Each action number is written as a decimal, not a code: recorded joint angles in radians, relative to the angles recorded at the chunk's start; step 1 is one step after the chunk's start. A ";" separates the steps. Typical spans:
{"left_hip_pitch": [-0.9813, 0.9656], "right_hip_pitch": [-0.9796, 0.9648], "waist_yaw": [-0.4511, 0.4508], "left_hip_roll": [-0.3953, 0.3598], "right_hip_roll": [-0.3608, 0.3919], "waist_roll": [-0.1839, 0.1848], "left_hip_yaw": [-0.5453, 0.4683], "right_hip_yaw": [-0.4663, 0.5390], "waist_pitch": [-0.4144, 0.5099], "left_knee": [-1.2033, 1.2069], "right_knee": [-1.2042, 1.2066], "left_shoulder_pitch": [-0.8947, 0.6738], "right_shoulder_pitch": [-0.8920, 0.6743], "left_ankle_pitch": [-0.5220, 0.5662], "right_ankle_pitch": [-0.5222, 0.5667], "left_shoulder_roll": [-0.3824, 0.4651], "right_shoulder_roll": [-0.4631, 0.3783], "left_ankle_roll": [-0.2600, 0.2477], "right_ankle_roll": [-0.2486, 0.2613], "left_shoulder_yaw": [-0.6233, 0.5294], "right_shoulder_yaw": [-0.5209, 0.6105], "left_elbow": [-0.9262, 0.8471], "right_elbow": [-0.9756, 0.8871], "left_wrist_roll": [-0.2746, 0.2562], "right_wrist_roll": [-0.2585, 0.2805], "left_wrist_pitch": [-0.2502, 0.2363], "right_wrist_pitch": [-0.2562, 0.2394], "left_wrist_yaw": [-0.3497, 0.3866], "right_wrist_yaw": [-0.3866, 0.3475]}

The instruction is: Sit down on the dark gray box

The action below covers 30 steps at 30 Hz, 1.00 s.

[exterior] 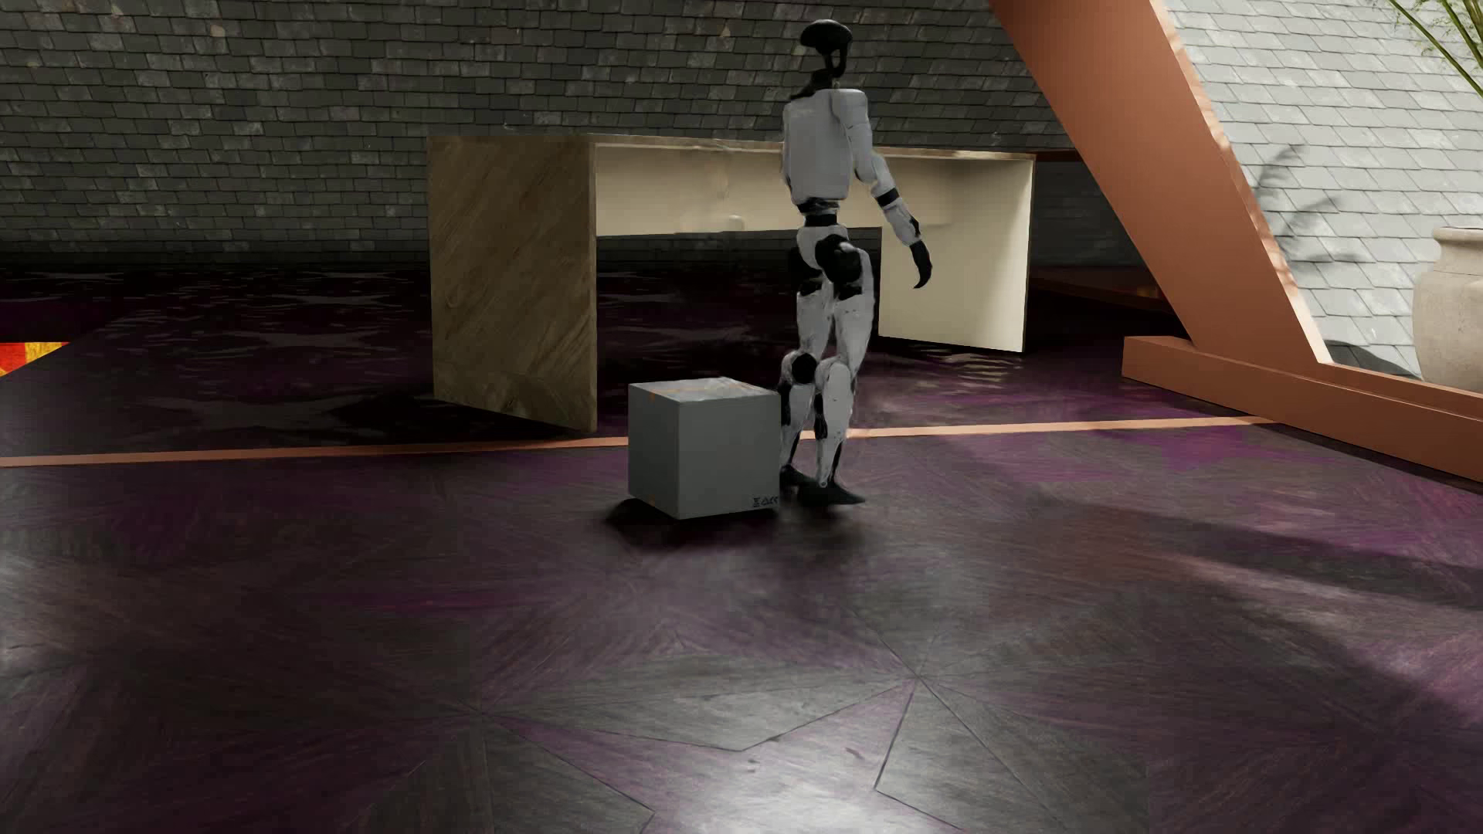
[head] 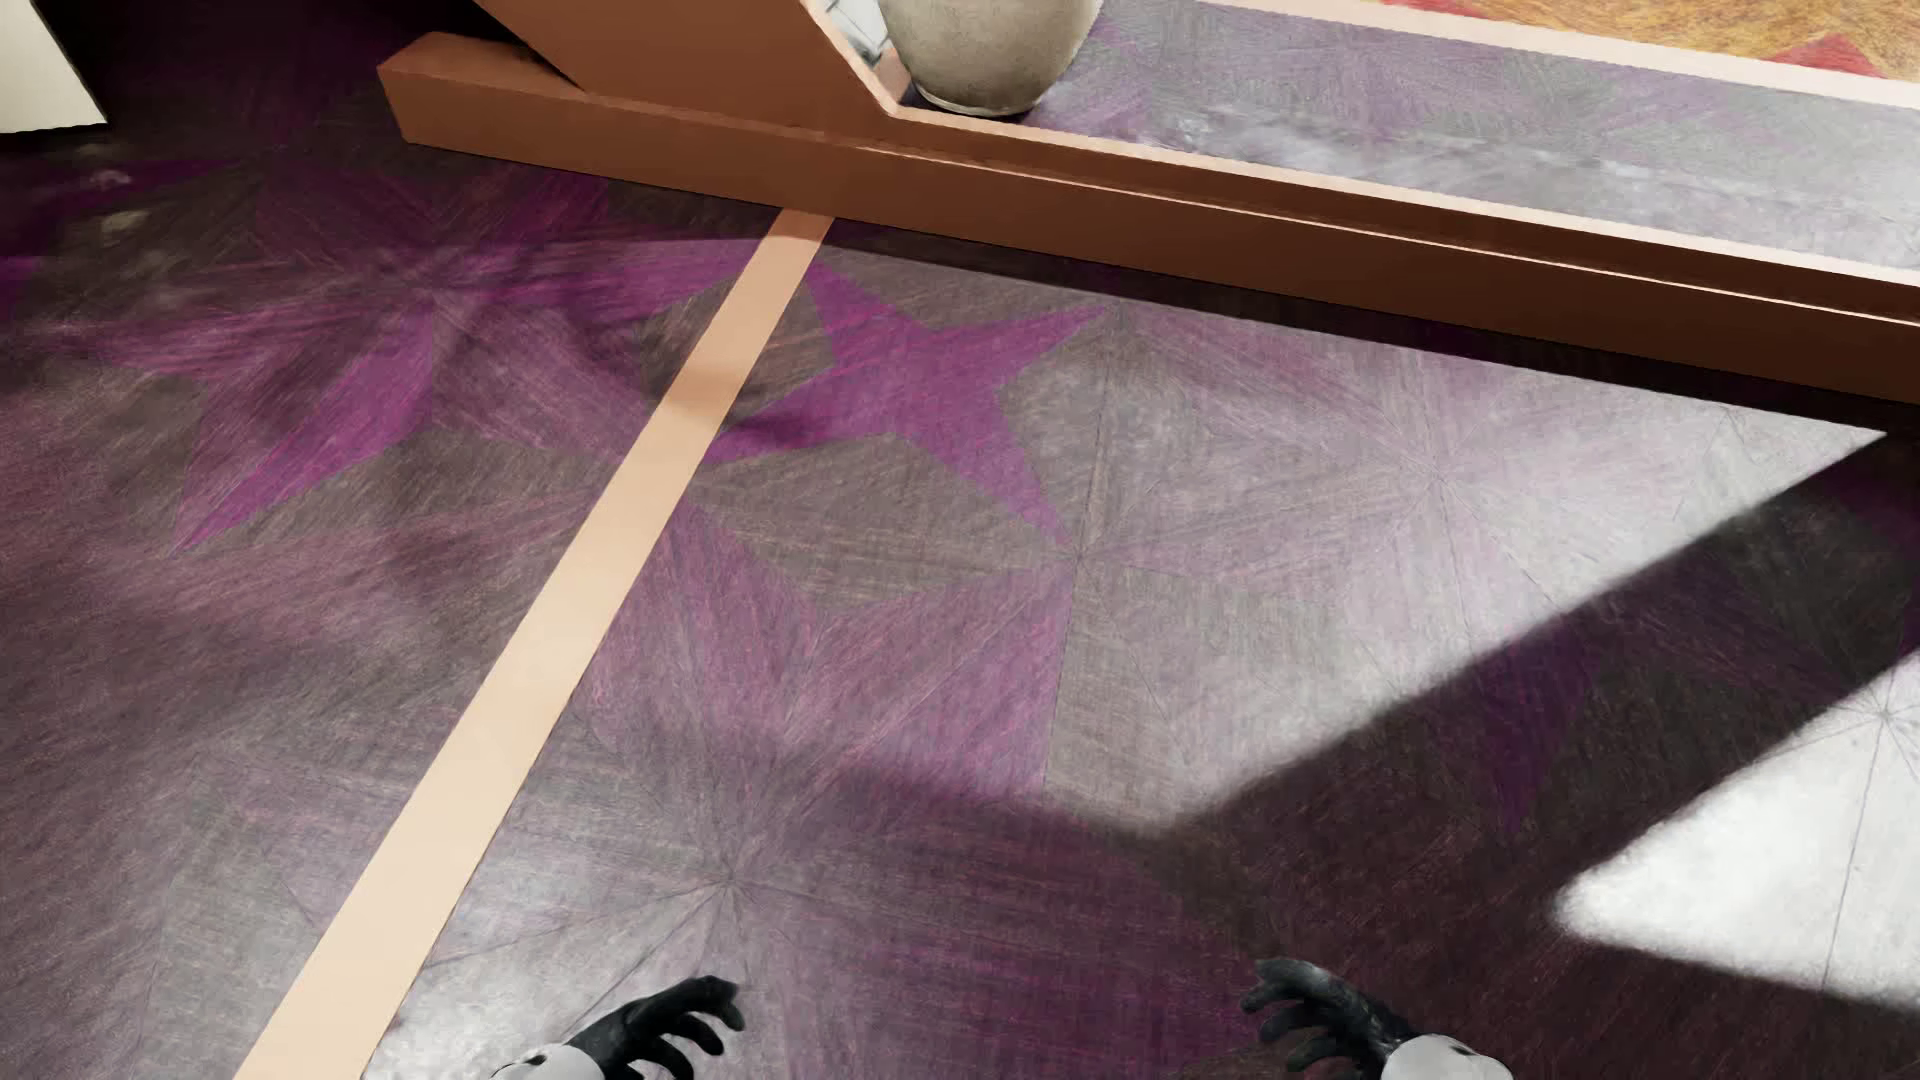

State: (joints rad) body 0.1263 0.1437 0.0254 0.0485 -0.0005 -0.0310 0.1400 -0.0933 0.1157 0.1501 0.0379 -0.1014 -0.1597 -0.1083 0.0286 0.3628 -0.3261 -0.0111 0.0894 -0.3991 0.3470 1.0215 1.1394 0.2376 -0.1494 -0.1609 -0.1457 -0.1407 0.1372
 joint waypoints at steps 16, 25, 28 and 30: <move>0.055 0.069 0.012 0.010 -0.008 -0.003 -0.050 0.015 -0.117 -0.001 -0.021 0.084 0.140 -0.057 -0.032 -0.015 0.087 -0.003 -0.003 0.050 -0.061 0.079 0.038 -0.015 -0.010 0.043 0.019 0.010 0.029; 0.062 0.091 0.010 0.003 0.002 -0.002 -0.009 0.003 -0.101 0.000 -0.044 0.075 0.115 -0.033 -0.032 -0.025 0.067 0.012 -0.006 0.028 -0.054 0.087 0.062 -0.002 0.008 0.038 0.022 0.000 0.007; 0.049 0.053 0.009 0.000 0.006 -0.002 -0.009 0.009 -0.071 0.011 0.001 0.044 0.084 -0.025 -0.035 -0.021 0.067 0.026 -0.017 0.018 -0.016 0.095 0.042 -0.026 -0.008 0.057 0.023 0.016 0.019; -0.002 0.006 0.008 0.004 0.009 -0.003 -0.018 0.018 -0.048 0.073 0.041 0.006 0.046 -0.038 -0.035 -0.019 0.070 0.036 -0.024 -0.012 0.027 0.093 0.022 -0.032 -0.015 0.069 0.027 0.014 0.029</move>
State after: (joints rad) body 0.1241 0.1500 0.0333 0.0524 0.0087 -0.0339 0.1219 -0.0756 0.0681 0.2229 0.0793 -0.0949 -0.1139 -0.1460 -0.0067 0.3437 -0.2558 0.0252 0.0658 -0.4112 0.3736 1.1144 1.1617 0.2057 -0.1648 -0.0922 -0.1191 -0.1268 0.1664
